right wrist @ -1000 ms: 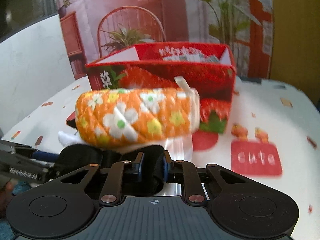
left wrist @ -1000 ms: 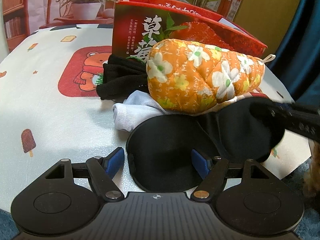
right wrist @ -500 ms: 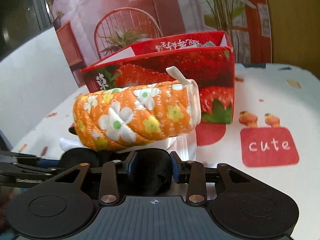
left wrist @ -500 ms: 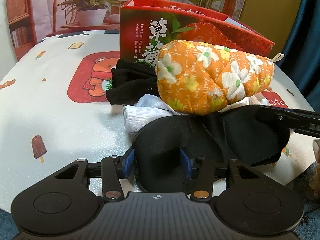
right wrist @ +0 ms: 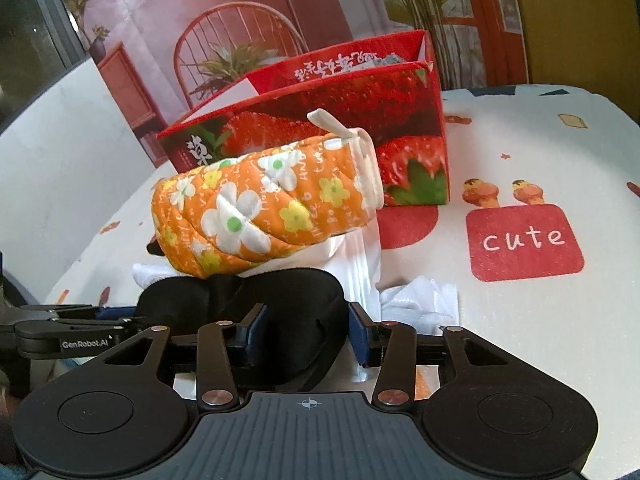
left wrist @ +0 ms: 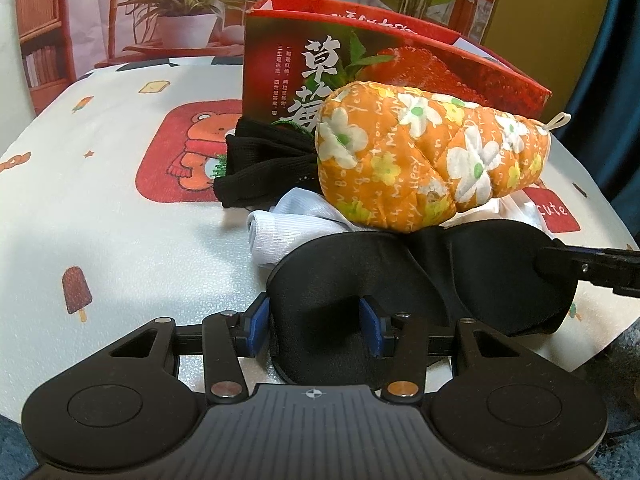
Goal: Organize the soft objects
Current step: 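Close the left gripper on the eye mask strap while the right gripper holds it, then lift the eye mask with both grippers and carry it over the red box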
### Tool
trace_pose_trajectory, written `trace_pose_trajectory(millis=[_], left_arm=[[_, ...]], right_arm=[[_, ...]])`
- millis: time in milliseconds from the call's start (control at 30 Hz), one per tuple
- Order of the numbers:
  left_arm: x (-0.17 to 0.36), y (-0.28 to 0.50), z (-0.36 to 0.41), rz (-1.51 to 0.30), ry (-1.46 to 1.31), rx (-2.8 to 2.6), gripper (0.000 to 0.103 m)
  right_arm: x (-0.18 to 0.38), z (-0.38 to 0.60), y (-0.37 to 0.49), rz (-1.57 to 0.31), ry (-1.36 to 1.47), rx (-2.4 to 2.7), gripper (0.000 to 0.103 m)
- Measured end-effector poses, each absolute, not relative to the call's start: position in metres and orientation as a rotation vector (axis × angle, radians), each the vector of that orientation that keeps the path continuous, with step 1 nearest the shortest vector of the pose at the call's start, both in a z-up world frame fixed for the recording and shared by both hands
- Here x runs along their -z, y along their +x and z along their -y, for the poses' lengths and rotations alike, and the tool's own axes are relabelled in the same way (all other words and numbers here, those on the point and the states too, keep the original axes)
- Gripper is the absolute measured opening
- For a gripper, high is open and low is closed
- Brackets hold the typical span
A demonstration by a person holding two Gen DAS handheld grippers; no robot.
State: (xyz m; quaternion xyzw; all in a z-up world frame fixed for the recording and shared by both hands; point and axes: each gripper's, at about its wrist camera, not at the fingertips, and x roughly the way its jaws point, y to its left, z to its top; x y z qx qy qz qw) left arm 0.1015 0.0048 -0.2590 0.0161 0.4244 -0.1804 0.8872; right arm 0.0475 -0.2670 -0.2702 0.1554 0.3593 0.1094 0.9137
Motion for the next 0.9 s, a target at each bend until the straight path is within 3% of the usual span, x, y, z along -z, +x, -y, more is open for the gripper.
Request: trace_pose_trajectory(millis=[100, 267, 367, 900], left_arm=[[0.259, 0.102, -0.007, -0.885, 0.018, 0.376, 0.049], [0.247, 0.101, -0.021, -0.857, -0.057, 0.382, 0.026], [0.232, 0.095, -0.022, -0.795, -0.052, 0.406, 0.021], [0.167, 0.075, -0.035, -0.62, -0.082, 0.421, 0.017]], right_arm=[[0.269, 0.268, 0.047, -0.75, 0.319, -0.227, 0.028], [0.259, 0.271, 0.048, -0.712, 0.343, -0.257, 0.018], [0.246, 0.27, 0.047, -0.672, 0.326, -0.284, 0.015], [0.182, 0.272, 0.041, -0.513, 0.267, -0.354, 0.013]])
